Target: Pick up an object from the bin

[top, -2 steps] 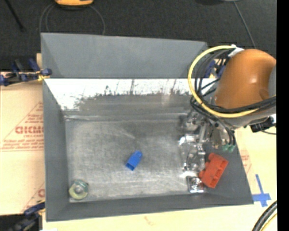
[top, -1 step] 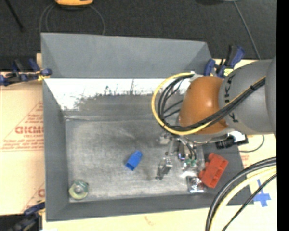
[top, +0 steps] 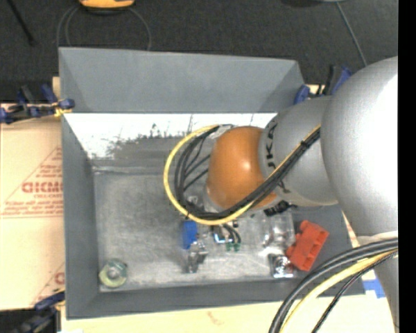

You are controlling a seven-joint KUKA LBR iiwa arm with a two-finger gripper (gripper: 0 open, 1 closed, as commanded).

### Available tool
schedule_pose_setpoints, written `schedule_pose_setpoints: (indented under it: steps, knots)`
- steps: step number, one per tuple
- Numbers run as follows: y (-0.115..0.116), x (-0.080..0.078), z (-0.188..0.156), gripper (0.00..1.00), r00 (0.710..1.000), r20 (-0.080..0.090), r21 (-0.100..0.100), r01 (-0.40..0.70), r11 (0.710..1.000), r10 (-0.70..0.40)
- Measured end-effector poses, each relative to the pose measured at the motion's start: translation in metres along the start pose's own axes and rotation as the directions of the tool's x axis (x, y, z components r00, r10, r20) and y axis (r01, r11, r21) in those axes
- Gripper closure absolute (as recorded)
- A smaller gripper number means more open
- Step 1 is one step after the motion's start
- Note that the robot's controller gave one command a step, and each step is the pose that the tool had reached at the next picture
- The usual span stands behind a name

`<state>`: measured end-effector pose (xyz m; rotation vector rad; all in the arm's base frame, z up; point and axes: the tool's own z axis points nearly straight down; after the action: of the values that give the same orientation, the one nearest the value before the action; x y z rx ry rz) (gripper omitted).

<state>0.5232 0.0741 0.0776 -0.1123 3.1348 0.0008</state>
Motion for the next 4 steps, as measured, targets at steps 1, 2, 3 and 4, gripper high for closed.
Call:
schedule_pose_setpoints:
  steps: [1, 2, 3, 4]
  knots:
    - [-0.065, -0.005, -0.003, 0.0, 0.977, 0.0, 0.003, 0.212, 0.977, -0.212]
    - [-0.003, -0.022, 0.004, 0.0, 0.94, 0.009, 0.005, 0.341, 0.94, -0.341]
    - [-0.013, -0.034, 0.003, 0.0, 0.678, 0.014, 0.011, 0.735, 0.678, -0.735]
    - [-0.012, -0.035, 0.002, 1.0, 0.68, 0.012, 0.009, 0.733, 0.68, -0.733]
